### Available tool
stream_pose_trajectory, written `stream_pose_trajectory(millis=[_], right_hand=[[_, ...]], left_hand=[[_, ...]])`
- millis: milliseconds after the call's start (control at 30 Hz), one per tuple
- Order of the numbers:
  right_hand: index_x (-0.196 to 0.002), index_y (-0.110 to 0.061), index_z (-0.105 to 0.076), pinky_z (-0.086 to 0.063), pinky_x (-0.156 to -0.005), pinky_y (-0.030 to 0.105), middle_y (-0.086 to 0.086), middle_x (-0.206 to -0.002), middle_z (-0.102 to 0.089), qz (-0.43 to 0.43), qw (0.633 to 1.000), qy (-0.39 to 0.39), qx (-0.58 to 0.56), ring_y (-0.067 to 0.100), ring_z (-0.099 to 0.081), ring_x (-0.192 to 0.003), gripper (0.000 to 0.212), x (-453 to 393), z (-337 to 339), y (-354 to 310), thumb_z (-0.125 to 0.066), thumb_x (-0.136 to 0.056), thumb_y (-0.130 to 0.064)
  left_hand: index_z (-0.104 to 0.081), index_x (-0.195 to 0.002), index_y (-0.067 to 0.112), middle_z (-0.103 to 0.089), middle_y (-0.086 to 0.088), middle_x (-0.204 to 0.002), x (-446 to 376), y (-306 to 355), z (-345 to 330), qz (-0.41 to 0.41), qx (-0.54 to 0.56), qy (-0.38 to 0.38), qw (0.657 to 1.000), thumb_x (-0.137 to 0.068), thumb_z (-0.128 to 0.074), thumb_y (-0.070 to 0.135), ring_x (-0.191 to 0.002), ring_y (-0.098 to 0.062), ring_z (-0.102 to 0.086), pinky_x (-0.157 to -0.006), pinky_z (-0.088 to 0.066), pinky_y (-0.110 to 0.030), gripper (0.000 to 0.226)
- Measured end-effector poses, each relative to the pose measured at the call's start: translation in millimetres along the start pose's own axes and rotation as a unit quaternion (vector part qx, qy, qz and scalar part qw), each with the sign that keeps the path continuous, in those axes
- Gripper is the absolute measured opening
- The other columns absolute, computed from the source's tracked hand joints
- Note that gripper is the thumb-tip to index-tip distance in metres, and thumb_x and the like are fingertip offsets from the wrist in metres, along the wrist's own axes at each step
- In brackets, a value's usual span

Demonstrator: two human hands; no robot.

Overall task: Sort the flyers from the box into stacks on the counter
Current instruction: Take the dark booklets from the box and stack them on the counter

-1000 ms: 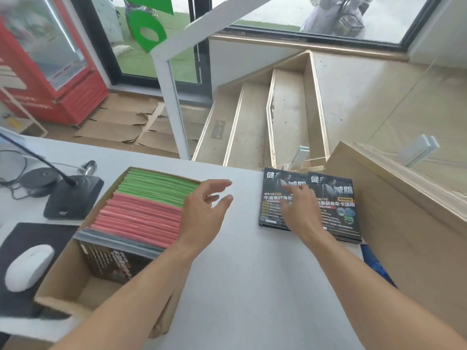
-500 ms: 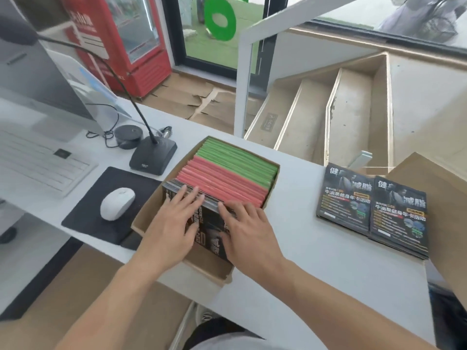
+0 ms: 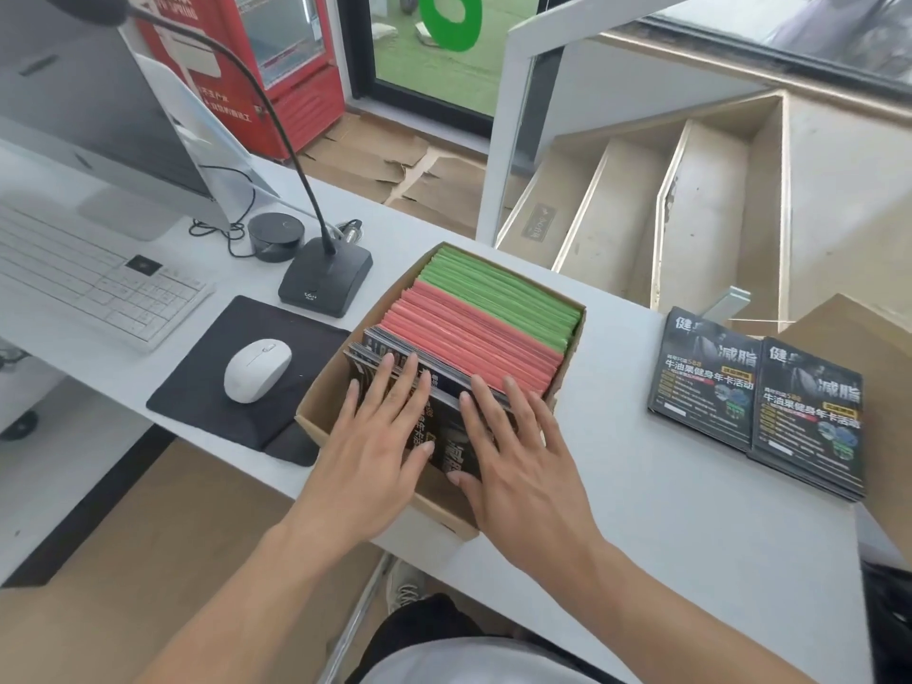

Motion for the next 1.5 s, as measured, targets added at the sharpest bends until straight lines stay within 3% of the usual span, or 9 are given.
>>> stream_pose_trajectory(millis=[300,433,533,700,900,1033,1133,1333,1500], right_hand=[[-0.16,-0.01,-0.018,-0.01,-0.123,0.052,0.01,-0.168,-0.008,-0.014,1.0,-0.009,0.0,0.036,0.002,-0.155,0.077,1,2,-6,-0.037,-0.102,-0.057],[-0.151,-0.014,-0.043,-0.024,-0.119,0.046,0.01,-0.156,-0.044,0.007,0.999,0.023,-0.026,0.034,-0.034,-0.146,0.06,1,6,-12,-0.059,-0.096,-0.031],[-0.127,-0.026,-0.061,-0.046,-0.094,0.034,-0.005,-0.11,-0.07,0.019,0.998,0.017,-0.065,0.02,-0.063,-0.101,0.038,-1,8,-15,-0.067,-0.09,-0.022],[-0.107,-0.037,-0.062,-0.052,-0.077,0.028,-0.019,-0.093,-0.07,-0.018,0.979,0.029,-0.203,0.009,-0.064,-0.082,0.021,-1,17,-9,-0.063,-0.093,-0.022],[-0.095,-0.03,-0.063,-0.046,-0.067,0.023,-0.005,-0.08,-0.075,-0.135,0.765,0.123,-0.617,0.017,-0.068,-0.076,0.027,-9,88,34,-0.084,-0.082,-0.02],[-0.102,-0.016,-0.062,-0.055,-0.069,0.027,0.003,-0.09,-0.078,-0.178,0.611,0.193,-0.746,0.019,-0.072,-0.08,0.033,-6,105,78,-0.081,-0.075,-0.016],[-0.108,-0.015,-0.06,-0.056,-0.075,0.032,0.005,-0.099,-0.077,-0.228,0.538,0.159,-0.796,0.02,-0.072,-0.088,0.033,14,86,99,-0.072,-0.078,-0.019],[-0.094,-0.027,-0.07,-0.052,-0.076,0.025,-0.005,-0.095,-0.076,-0.35,0.691,0.244,-0.584,0.019,-0.071,-0.09,0.014,78,46,152,-0.072,-0.092,-0.014],[-0.088,-0.017,-0.076,-0.048,-0.072,0.013,-0.021,-0.087,-0.075,-0.405,0.712,0.279,-0.501,0.0,-0.068,-0.085,0.008,127,18,190,-0.074,-0.09,-0.01]], left_hand=[[0.003,-0.162,0.023,0.017,0.007,-0.168,3,-1,-4,-0.012,-0.025,-0.001,1.0,-0.104,-0.043,0.043,-0.153,-0.013,0.025,-0.127,-0.001,-0.049,0.077],[-0.031,-0.158,0.019,-0.02,0.0,-0.168,8,0,2,-0.01,-0.011,0.056,0.998,-0.094,-0.063,0.031,-0.157,-0.016,-0.002,-0.127,-0.012,-0.051,0.073],[-0.065,-0.113,0.023,-0.066,0.005,-0.121,10,-9,12,0.004,-0.01,0.115,0.993,-0.08,-0.078,0.024,-0.131,-0.018,-0.051,-0.122,-0.026,-0.046,0.035],[-0.064,-0.091,0.032,-0.053,0.014,-0.086,-6,-13,32,-0.052,-0.034,-0.027,0.998,-0.089,-0.07,0.04,-0.085,-0.008,-0.051,-0.079,-0.044,-0.028,0.011],[-0.071,-0.087,0.042,-0.057,0.009,-0.081,-21,10,98,-0.113,0.178,-0.066,0.975,-0.094,-0.063,0.048,-0.076,-0.01,-0.058,-0.062,-0.047,-0.03,0.012],[-0.078,-0.103,0.029,-0.078,0.009,-0.097,-33,50,101,-0.015,0.469,-0.028,0.883,-0.088,-0.074,0.021,-0.093,-0.015,-0.074,-0.083,-0.058,-0.027,0.018],[-0.081,-0.099,0.019,-0.079,-0.008,-0.098,-48,79,64,0.087,0.594,-0.018,0.799,-0.081,-0.081,0.036,-0.095,-0.034,-0.074,-0.09,-0.059,-0.054,0.025],[-0.078,-0.098,0.023,-0.078,0.015,-0.087,-77,153,-12,0.048,0.578,-0.03,0.814,-0.091,-0.074,0.017,-0.081,0.001,-0.069,-0.074,-0.051,-0.019,0.01],[-0.077,-0.108,0.02,-0.078,0.006,-0.103,-92,189,-75,0.011,0.525,-0.076,0.847,-0.088,-0.077,0.033,-0.102,-0.013,-0.07,-0.096,-0.054,-0.035,0.023]])
Point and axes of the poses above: each hand's wrist, its own x-axis away from the middle knuckle, its own z-axis out of the back of the hand, y = z × x, the point moved 4 cm from there along -x, towards the middle knuckle
